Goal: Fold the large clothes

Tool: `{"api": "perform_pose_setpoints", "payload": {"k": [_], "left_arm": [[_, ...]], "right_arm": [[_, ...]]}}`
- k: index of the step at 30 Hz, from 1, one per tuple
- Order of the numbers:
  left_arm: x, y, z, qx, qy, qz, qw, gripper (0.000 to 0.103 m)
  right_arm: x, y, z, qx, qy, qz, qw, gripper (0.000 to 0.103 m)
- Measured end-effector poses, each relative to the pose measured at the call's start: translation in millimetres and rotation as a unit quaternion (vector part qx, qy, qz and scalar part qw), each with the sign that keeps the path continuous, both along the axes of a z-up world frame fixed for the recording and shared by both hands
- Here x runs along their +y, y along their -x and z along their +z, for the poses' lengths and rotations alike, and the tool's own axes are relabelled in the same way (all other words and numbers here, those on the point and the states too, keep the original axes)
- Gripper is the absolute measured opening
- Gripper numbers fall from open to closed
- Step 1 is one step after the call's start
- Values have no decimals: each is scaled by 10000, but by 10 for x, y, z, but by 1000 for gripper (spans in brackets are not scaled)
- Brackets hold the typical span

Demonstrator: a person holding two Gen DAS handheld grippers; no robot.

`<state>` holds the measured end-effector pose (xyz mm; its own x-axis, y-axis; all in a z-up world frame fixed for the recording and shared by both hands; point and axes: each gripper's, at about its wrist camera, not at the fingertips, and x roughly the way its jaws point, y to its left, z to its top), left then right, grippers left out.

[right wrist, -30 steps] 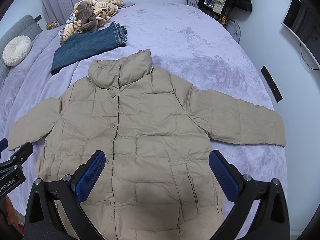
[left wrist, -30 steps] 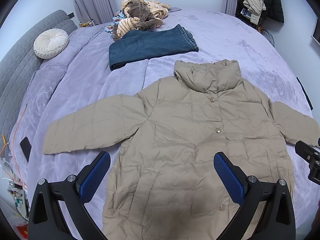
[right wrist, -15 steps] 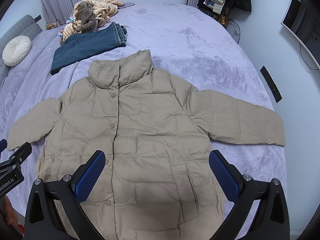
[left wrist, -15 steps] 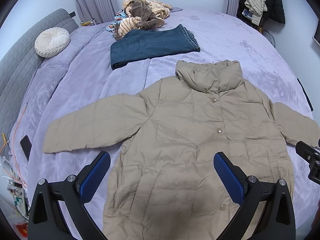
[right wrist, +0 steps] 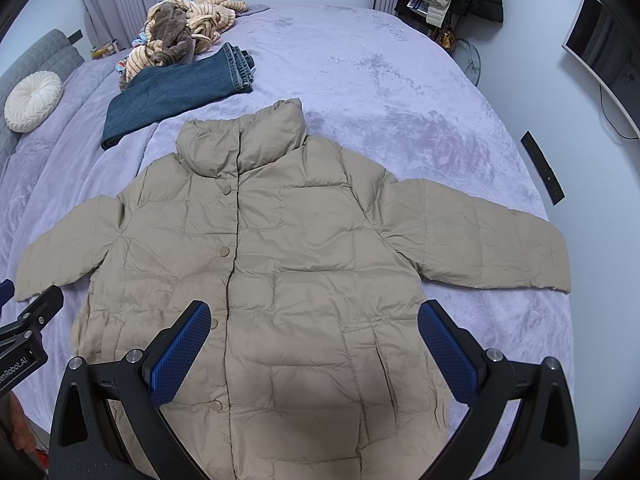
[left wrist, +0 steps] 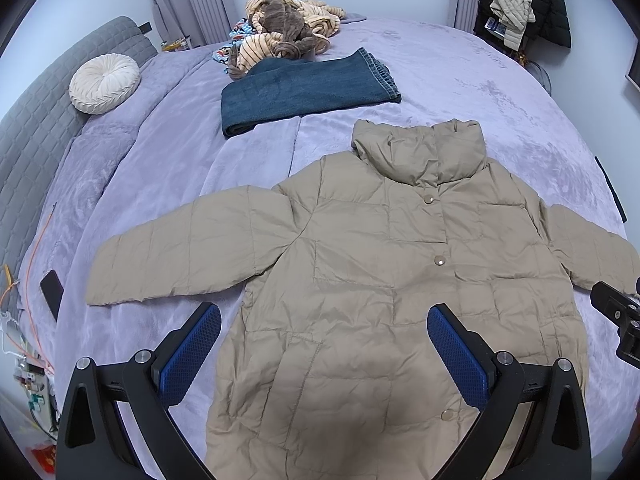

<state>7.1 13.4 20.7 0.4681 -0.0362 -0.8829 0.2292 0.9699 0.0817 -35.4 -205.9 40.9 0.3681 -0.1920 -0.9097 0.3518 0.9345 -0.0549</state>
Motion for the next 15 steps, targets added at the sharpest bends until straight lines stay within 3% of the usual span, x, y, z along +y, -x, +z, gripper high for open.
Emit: {"api": "perform_pose_setpoints", "payload": {"k": [15], "left_arm": [[21, -1, 5, 6, 16, 2, 10000, 103]], "right_arm": [[4, -9, 3, 2, 8, 1, 10000, 103]]}}
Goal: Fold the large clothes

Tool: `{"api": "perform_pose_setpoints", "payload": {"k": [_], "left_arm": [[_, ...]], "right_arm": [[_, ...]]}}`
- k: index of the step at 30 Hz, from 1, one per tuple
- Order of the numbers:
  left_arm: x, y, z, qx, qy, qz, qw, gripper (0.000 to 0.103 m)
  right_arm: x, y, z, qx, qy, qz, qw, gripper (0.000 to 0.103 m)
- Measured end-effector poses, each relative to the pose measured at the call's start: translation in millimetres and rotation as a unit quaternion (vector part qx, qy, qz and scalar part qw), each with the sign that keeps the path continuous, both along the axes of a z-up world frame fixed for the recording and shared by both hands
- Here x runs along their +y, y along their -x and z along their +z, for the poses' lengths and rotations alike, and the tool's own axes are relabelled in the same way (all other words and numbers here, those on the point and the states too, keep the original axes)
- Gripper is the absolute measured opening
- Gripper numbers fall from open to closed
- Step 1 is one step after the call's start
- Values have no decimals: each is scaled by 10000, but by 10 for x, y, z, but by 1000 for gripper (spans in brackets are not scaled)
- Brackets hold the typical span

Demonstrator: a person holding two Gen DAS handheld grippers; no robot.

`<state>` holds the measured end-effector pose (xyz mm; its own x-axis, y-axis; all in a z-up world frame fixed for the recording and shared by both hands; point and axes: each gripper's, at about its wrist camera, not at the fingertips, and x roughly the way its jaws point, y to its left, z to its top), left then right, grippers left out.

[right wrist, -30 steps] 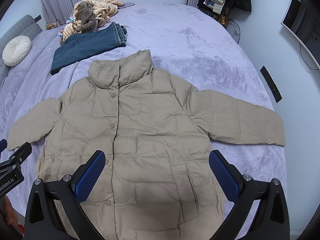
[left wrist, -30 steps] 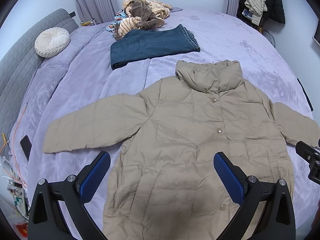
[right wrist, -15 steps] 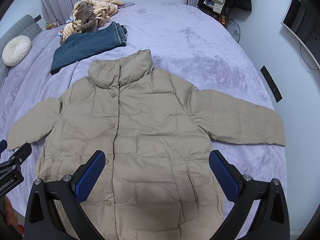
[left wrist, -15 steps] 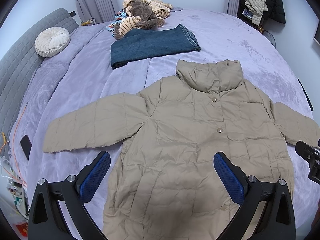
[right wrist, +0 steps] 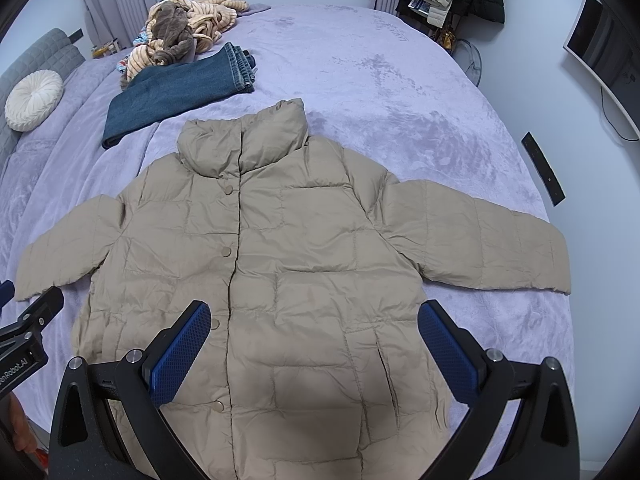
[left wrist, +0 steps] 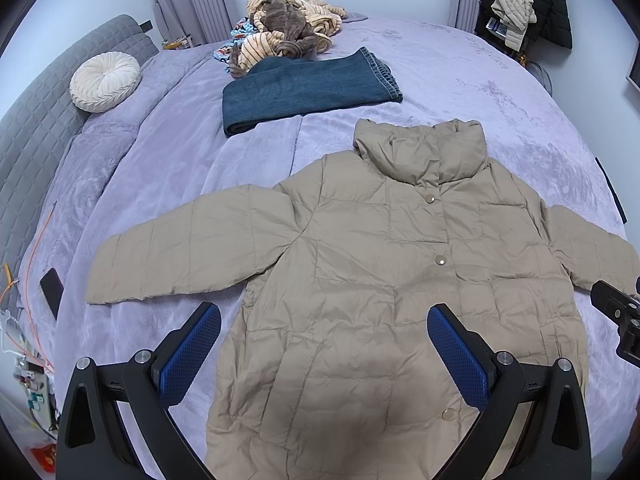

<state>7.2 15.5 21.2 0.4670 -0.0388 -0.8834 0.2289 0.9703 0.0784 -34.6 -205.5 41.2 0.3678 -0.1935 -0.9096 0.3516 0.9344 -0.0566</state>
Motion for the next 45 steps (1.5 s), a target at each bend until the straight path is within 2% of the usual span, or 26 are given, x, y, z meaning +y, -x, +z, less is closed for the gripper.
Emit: {"api": "perform_pose_setpoints", "payload": {"k": [36, 45], "left_arm": [[130, -16, -62, 25, 19, 45, 10000, 103], [408, -125, -327, 447, 384, 219, 9980, 103]], "right_arm": [[4, -22, 18, 27, -8, -24, 10000, 103], [126, -63, -186, 100, -292, -66, 9995, 103]]}}
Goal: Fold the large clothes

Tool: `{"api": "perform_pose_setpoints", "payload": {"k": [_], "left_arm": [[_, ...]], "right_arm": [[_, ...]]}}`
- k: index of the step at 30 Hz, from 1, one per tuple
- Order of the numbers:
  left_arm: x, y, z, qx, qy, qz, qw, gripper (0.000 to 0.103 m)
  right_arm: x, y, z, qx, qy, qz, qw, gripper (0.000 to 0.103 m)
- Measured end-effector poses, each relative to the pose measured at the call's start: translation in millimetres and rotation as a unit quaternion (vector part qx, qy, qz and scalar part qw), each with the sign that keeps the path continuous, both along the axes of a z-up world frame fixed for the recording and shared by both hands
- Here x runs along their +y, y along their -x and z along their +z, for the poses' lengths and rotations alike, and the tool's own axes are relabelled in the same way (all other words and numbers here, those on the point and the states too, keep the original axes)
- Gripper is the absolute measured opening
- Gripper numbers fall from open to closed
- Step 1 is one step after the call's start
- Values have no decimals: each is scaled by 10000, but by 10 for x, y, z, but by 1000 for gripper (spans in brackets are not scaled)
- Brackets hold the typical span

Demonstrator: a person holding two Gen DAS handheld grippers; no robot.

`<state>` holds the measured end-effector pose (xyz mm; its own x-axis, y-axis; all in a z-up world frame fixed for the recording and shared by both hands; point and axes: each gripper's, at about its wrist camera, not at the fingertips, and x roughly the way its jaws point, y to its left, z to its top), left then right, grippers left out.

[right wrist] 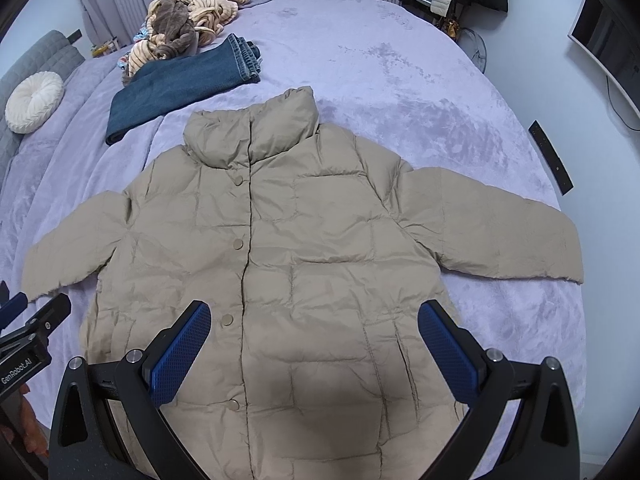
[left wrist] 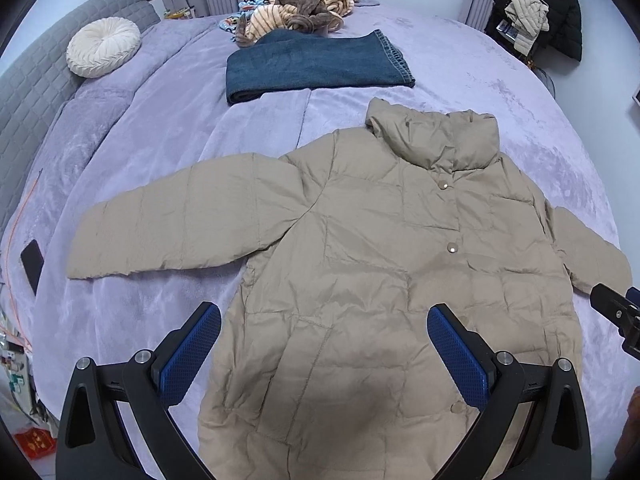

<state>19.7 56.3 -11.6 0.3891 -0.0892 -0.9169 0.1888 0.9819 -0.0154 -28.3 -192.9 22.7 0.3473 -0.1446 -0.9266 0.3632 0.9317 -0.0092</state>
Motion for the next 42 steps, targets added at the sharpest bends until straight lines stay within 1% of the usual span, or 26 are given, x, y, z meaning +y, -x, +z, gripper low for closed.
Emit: {"api": "perform_pose_setpoints", "payload": {"k": [3, 6, 9, 11, 13, 15, 17, 18, 20, 22, 24, 26, 27, 29, 30, 31, 32, 33, 34, 35, 36, 38, 39, 40, 41, 42], "left_arm": [[236, -52, -138, 125, 157, 154, 9997, 103], [563, -138, -304, 219, 312, 485, 9981, 103], [961, -247, -530, 422, 599, 864, 9936, 103], [1233, -329, -702, 573, 791, 1148, 9886, 103], [1508, -403, -856, 624, 1205, 1345, 9816, 103], [1787, -494, -1025, 646, 1678, 1566, 9711, 103], [2096, -610, -1220, 583, 2238, 1822, 9557, 103], [2206, -664, -1299, 557, 2433, 1942, 9487, 103], [2455, -821, -1521, 561, 2771, 2247, 9325, 103], [2628, -996, -1685, 546, 2954, 2452, 9218, 103], [2774, -1171, -1785, 450, 3002, 2630, 9158, 103], [2871, -1325, -1794, 235, 3045, 2687, 9135, 103], [2904, -1400, -1776, 105, 3019, 2702, 9142, 103], [2946, -1552, -1727, -157, 2847, 2717, 9192, 101], [2954, -1628, -1706, -287, 2651, 2740, 9240, 97], [2964, -1686, -1705, -371, 2472, 2752, 9283, 79], [2968, -1767, -1721, -400, 2269, 2742, 9337, 48], [2999, -1823, -1748, -383, 2200, 2713, 9362, 34], [3026, -1865, -1776, -350, 2280, 2645, 9364, 11], [3061, -1886, -1764, -350, 2333, 2660, 9347, 11], [3059, -1867, -1712, -438, 2256, 2671, 9359, 11], [2990, -1794, -1493, -778, 1922, 2504, 9457, 11], [2936, -1752, -1354, -969, 1720, 2334, 9521, 11], [2868, -1703, -1216, -1149, 1537, 2146, 9577, 11], [2804, -1643, -1086, -1316, 1395, 1965, 9616, 11], [2733, -1595, -956, -1468, 1276, 1781, 9646, 11]], "right_arm": [[78, -50, -87, -6, -117, -16, 9999, 103], [205, -124, -179, -89, -273, 16, 9996, 103], [357, -221, -268, -239, -355, 82, 9990, 103], [487, -305, -348, -273, -387, 160, 9988, 103], [638, -404, -466, -163, -440, 305, 9984, 103], [815, -524, -636, 181, -473, 525, 9973, 103], [980, -602, -801, 356, -487, 680, 9959, 103], [1056, -635, -881, 386, -566, 738, 9949, 103], [1165, -692, -1019, 443, -729, 800, 9931, 103], [1271, -746, -1153, 468, -883, 847, 9914, 103], [1368, -814, -1287, 501, -931, 894, 9904, 103], [1445, -880, -1386, 497, -980, 938, 9895, 103], [1477, -915, -1428, 484, -996, 950, 9893, 103], [1519, -987, -1463, 403, -1064, 966, 9888, 103], [1536, -1032, -1470, 340, -1093, 968, 9887, 103], [1548, -1084, -1468, 276, -1128, 979, 9884, 103], [1571, -1134, -1462, 187, -1178, 999, 9878, 103], [1585, -1197, -1454, 115, -1222, 1022, 9872, 103], [1607, -1253, -1444, 53, -1254, 1044, 9866, 103], [1636, -1318, -1434, -12, -1296, 1057, 9859, 103], [1664, -1382, -1426, -83, -1375, 1053, 9849, 103], [1707, -1487, -1422, -295, -1667, 1032, 9802, 103], [1732, -1540, -1424, -443, -1867, 1029, 9760, 95], [1774, -1599, -1444, -549, -2106, 1061, 9702, 66], [1825, -1671, -1500, -523, -2315, 1097, 9652, 45], [1877, -1746, -1584, -433, -2534, 1076, 9604, 16]]}}
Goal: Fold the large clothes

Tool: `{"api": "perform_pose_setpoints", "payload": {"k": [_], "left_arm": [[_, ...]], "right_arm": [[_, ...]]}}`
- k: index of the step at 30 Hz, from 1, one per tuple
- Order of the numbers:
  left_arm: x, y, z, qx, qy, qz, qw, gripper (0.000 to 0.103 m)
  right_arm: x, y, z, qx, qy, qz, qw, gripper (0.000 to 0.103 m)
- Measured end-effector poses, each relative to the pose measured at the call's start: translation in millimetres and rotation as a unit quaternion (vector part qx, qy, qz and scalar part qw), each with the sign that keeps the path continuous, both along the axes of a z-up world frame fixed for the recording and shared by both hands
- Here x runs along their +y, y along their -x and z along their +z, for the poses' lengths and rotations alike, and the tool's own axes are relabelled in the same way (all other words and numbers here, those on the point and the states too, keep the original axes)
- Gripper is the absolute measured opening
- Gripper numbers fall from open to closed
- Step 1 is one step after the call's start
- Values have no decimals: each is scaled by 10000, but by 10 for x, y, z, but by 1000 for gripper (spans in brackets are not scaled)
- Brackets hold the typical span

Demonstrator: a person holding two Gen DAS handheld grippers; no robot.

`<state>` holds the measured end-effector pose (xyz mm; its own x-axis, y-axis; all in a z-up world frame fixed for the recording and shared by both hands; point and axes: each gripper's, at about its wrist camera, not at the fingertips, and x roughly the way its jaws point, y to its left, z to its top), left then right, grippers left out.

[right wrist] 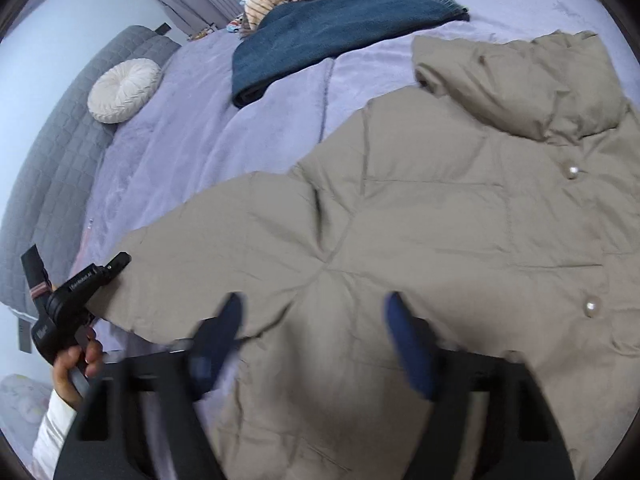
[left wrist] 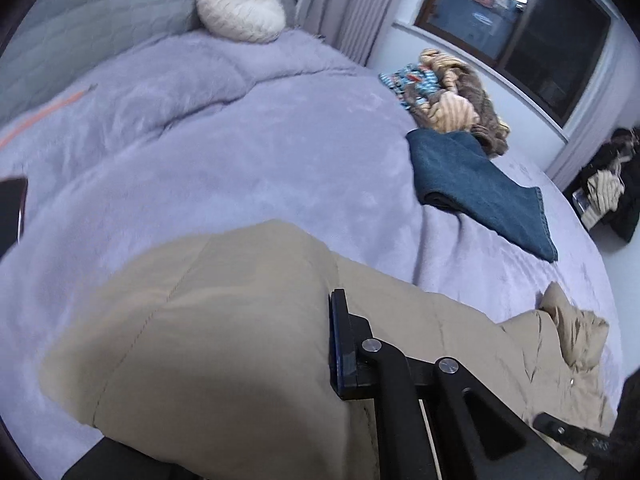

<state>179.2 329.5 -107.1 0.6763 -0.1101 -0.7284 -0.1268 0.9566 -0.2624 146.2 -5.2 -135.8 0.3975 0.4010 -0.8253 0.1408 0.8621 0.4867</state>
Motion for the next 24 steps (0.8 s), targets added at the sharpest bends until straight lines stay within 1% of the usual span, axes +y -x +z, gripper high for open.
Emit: {"api": "perform_pose_setpoints", "payload": {"k": [1, 3, 6, 10, 12, 14, 16, 18, 20, 21, 22, 24], "left_arm": [[-84, 47, 139, -158, -147, -171, 9996, 11], [-235, 122, 374, -439, -310, -463, 9975, 11], [-537, 207, 660, -763, -340, -1000, 9915, 11], [-1135, 267, 903, -1018, -304, -1832, 9773, 11], [-1466, 282, 970, -1106, -248, -2184, 9692, 11], [-1870, 299, 1018, -1119, -206, -2578, 9595, 11], [-2247, 334, 1025, -1065, -166, -2874, 9517, 11], [-2642, 397, 975, -939, -104, -3228, 9417, 11], [-3089, 505, 859, -810, -288, -3571, 9301, 11], [-3328, 563, 751, -696, -448, -3758, 9230, 11], [-3519, 609, 622, -583, -614, -3866, 9183, 11], [-3896, 736, 329, -342, -989, -4097, 9062, 11]], "right_arm": [[53, -61, -92, 77, -212, -20, 9997, 12], [180, -134, -257, 109, -512, 34, 9986, 11], [371, -167, -491, 200, -756, 143, 9968, 10], [468, -138, -653, 296, -695, 75, 9971, 10], [460, -145, -645, 324, -689, 157, 9970, 10], [390, -88, -564, 362, -814, 209, 9958, 10], [220, 21, -463, 339, -881, 123, 9955, 10], [-90, 260, -327, 231, -697, -123, 9972, 10], [-463, 525, -192, 90, -391, -410, 9984, 10], [-698, 694, -116, 21, -167, -613, 9980, 10], [-890, 831, -65, -10, 3, -784, 9969, 10], [-1295, 1118, 7, -2, 305, -1164, 9927, 10]]}}
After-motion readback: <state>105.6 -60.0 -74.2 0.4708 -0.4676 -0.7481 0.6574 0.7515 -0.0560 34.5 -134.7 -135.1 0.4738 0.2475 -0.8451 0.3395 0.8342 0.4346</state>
